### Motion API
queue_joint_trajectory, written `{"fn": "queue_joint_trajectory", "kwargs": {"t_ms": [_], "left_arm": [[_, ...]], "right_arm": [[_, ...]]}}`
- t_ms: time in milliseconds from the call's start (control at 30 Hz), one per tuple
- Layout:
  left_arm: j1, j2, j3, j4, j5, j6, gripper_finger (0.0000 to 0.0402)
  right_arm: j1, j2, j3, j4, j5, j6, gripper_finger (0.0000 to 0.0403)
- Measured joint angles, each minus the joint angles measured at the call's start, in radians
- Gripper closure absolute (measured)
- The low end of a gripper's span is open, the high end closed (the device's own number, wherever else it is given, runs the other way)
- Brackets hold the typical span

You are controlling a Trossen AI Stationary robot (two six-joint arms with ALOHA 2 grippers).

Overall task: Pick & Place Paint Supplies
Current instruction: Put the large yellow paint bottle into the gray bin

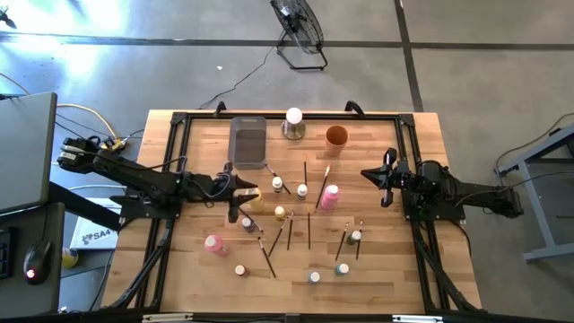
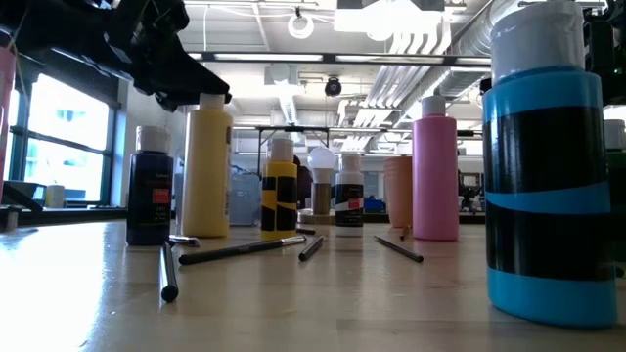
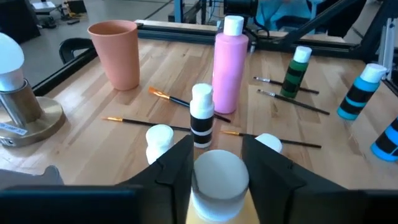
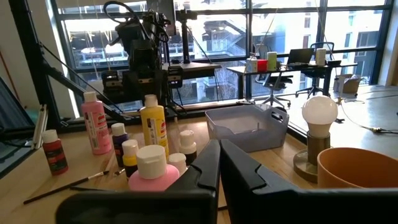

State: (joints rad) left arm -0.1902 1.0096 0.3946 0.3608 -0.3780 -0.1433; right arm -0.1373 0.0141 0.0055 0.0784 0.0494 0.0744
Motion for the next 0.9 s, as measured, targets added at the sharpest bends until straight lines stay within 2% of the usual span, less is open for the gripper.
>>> {"fn": "queue_joint_trajectory", "kwargs": {"t_ms": [133,267,900], "left_arm": [[0.0,-0.001,0.001,-0.002,-0.045,-0.012,0.021],[0.0,-0.001,0.001,-0.022,-0.073,-0.015,0.0187],[0.0,0.002,0.001,-0.095,-0.026,-0.093,0.0181]], "right_arm": [[0.0,0.0,0.0,0.0,0.0,0.0,0.0399],[0.0,0.0,0.0,0.0,0.0,0.0,0.0399],[0.0,0.0,0.0,-0.011,0.0,0.0,0.0399]]}}
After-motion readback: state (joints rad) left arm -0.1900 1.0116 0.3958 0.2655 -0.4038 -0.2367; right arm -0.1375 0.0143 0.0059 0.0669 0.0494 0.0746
